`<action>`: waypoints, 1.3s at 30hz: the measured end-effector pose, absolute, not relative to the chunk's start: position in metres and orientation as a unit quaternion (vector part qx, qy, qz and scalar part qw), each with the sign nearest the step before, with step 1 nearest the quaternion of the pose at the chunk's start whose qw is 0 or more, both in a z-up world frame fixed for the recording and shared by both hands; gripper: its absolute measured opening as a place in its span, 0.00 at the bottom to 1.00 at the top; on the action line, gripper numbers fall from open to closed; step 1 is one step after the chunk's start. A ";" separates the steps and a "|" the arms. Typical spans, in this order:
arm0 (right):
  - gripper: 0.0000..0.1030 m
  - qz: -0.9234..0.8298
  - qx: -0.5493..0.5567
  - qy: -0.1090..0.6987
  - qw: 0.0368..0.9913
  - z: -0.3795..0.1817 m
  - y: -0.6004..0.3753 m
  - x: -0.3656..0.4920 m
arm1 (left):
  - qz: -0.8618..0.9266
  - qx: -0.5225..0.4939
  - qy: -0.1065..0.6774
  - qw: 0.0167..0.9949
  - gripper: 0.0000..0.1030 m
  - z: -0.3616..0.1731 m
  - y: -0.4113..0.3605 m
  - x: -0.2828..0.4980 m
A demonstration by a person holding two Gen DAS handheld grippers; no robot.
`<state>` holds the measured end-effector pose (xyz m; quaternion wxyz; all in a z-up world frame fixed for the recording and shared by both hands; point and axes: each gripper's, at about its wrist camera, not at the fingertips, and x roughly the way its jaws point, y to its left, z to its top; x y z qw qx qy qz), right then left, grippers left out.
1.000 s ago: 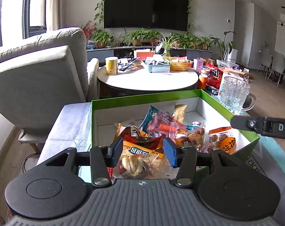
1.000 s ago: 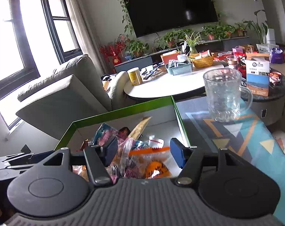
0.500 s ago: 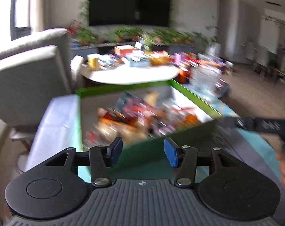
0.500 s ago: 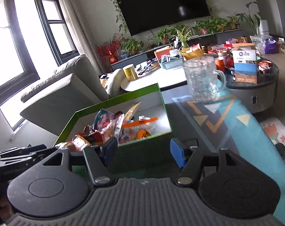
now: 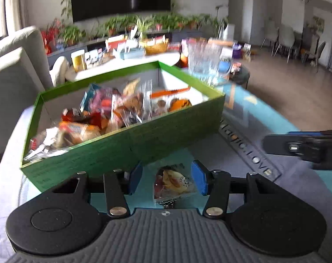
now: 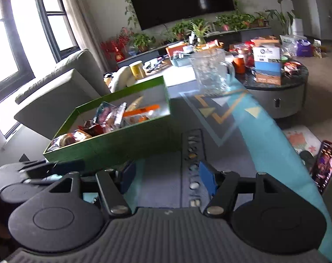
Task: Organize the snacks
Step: 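Grasp the clear round-biscuit packet with left while right moves to the pile, then hold the biscuit packet with left while right grasps the black wrapped candy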
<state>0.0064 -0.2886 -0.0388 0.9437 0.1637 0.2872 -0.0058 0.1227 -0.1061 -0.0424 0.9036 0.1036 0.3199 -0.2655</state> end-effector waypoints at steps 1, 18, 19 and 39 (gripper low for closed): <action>0.36 -0.009 0.165 0.289 0.943 -0.040 -0.291 0.006 | -0.267 0.101 0.330 0.900 0.46 -0.045 -0.109 0.126; 0.36 -0.002 0.177 0.320 0.931 -0.058 -0.285 0.006 | -0.269 0.066 0.272 0.921 0.38 -0.018 -0.073 0.103; 0.36 0.002 0.176 0.321 0.930 -0.058 -0.282 0.006 | -0.261 0.062 0.269 0.925 0.38 -0.016 -0.066 0.100; 0.37 0.082 0.153 0.391 0.904 -0.058 -0.176 0.037 | -0.170 0.002 0.284 0.944 0.39 -0.030 0.041 0.085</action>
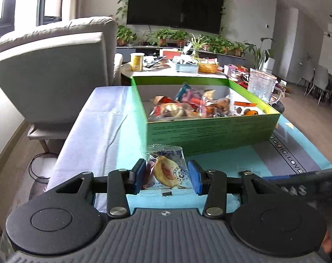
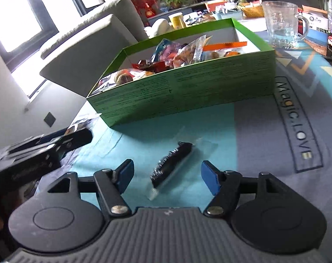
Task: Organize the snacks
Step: 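Hold the biscuit packet with left while right grasps the black wrapped candy, then carry the biscuit packet and black candy over the green box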
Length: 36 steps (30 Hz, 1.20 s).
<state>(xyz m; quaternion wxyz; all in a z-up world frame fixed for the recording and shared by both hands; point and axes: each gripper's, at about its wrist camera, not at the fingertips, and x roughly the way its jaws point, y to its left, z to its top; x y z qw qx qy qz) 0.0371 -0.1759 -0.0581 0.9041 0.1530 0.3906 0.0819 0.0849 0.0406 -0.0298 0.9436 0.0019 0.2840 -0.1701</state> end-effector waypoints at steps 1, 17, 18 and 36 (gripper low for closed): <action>0.37 0.073 0.151 0.390 0.905 -0.058 -0.172 0.041 | -0.169 -0.001 0.284 0.944 0.39 -0.030 0.044 0.085; 0.36 0.045 0.010 0.352 0.935 -0.069 -0.154 0.028 | -0.161 -0.032 0.286 0.944 0.39 -0.035 0.060 0.089; 0.34 0.042 0.012 0.352 0.935 -0.068 -0.159 0.026 | -0.161 -0.032 0.285 0.944 0.39 -0.035 0.059 0.089; 0.29 0.076 0.059 0.244 0.965 -0.003 -0.189 0.029 | -0.187 -0.023 0.249 0.950 0.39 0.000 0.025 0.098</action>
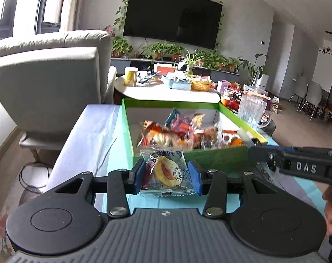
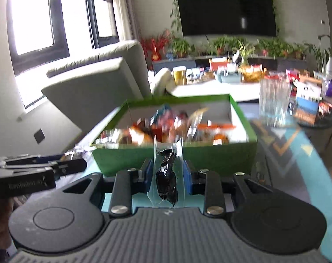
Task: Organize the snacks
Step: 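Carry the biscuit packet and black candy over the green box, then open both tools to drop the biscuit packet and black candy into the box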
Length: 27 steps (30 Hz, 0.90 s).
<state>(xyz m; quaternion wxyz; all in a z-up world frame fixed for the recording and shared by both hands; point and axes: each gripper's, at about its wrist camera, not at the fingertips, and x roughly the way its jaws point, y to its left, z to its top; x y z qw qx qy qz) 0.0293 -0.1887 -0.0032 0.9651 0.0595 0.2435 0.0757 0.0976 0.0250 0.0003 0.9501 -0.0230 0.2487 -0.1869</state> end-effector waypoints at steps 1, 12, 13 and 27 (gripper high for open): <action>0.29 0.075 0.061 0.238 0.966 -0.001 -0.191 0.034 | -0.185 -0.021 0.246 0.951 0.39 0.003 0.022 0.100; 0.29 0.071 0.085 0.204 0.973 0.018 -0.205 0.081 | -0.190 -0.008 0.227 0.955 0.39 0.026 -0.010 0.139; 0.29 0.071 0.086 0.203 0.973 0.019 -0.206 0.084 | -0.190 -0.006 0.228 0.955 0.39 0.027 -0.012 0.142; 0.35 0.056 0.095 0.242 0.964 0.002 -0.205 0.129 | -0.136 0.005 0.282 0.950 0.55 0.010 -0.036 0.200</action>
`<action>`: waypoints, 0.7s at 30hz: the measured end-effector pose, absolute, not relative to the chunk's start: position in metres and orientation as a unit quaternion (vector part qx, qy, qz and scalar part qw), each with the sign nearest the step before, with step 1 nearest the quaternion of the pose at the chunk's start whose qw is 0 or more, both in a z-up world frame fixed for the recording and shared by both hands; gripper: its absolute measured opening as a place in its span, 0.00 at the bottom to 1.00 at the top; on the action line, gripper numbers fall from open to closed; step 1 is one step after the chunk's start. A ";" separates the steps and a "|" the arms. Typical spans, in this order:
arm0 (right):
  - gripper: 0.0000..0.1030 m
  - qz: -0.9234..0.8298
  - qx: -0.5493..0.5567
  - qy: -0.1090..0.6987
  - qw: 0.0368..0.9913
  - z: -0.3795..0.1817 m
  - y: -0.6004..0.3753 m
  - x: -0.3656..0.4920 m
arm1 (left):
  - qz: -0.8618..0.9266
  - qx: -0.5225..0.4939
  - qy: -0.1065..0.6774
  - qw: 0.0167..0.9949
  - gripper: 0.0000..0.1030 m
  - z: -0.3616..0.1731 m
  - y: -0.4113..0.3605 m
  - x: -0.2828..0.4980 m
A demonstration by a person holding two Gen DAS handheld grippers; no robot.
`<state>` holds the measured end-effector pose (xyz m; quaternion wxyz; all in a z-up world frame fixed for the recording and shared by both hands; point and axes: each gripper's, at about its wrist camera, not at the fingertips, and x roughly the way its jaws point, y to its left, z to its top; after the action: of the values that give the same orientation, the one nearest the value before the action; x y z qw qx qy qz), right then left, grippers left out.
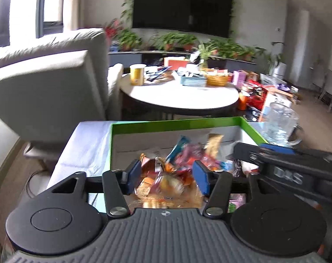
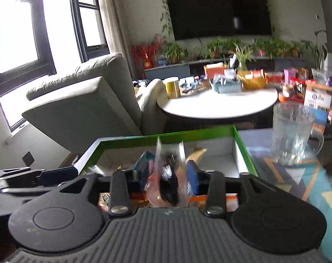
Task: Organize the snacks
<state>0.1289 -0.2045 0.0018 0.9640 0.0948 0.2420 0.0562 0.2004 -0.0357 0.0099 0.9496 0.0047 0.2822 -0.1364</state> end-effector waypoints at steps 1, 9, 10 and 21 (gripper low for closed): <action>0.35 0.055 0.095 0.239 0.965 0.001 -0.206 0.125 | -0.131 0.004 0.285 0.949 0.60 0.009 -0.035 0.200; 0.35 0.051 0.122 0.236 0.963 0.010 -0.216 0.101 | -0.114 0.018 0.273 0.955 0.65 0.015 -0.031 0.180; 0.35 0.052 0.120 0.234 0.964 0.013 -0.214 0.096 | -0.112 0.023 0.270 0.956 0.65 0.017 -0.031 0.176; 0.36 0.044 0.115 0.228 0.966 0.025 -0.208 0.057 | -0.098 0.025 0.260 0.960 0.66 0.026 -0.030 0.136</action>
<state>0.0572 -0.2076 0.0247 0.9658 0.1146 0.2283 0.0443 0.1356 -0.0300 0.0261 0.9604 0.0255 0.2595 -0.0980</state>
